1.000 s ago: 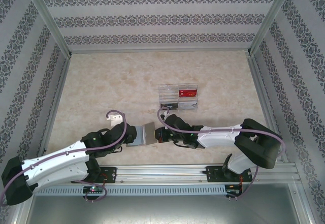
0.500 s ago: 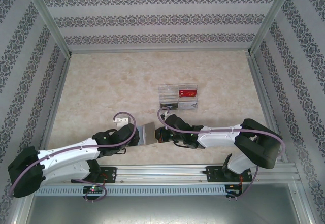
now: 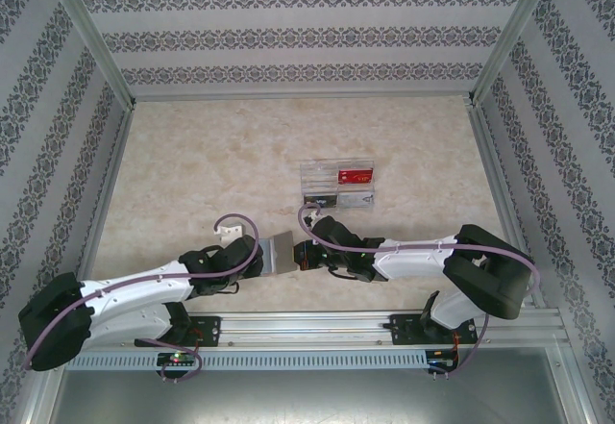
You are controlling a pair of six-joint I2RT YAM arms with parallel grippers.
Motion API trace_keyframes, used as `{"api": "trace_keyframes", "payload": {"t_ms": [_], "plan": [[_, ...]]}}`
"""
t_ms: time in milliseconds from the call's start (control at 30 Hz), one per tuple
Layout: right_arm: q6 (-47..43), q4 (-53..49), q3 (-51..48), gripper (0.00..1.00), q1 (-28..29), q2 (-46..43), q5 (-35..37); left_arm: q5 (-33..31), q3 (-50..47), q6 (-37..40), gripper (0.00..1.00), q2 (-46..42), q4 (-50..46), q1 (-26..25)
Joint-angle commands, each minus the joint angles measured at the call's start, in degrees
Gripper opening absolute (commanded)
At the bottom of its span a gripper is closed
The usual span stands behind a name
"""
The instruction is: Take the credit cards out of the card holder
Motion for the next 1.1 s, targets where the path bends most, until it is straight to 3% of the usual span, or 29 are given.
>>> {"api": "trace_keyframes", "payload": {"t_ms": [0,733,900,1067], "plan": [[0.88,0.96,-0.13,0.0,0.71,0.72,1.18,0.86,-0.91,-1.06,0.38,0.76,2.9,0.98],[0.84,0.74,0.22,0.0,0.8,1.12,1.05,-1.15,1.65,-2.11,0.39,2.87,-2.65,1.19],[0.91,0.82,0.31,0.0,0.8,1.48,0.95,0.52,1.23,-1.84,0.39,4.76,-0.16,1.18],[0.94,1.0,0.4,0.0,0.76,1.66,0.75,7.16,-0.86,-0.18,0.44,4.95,10.38,1.18]]}}
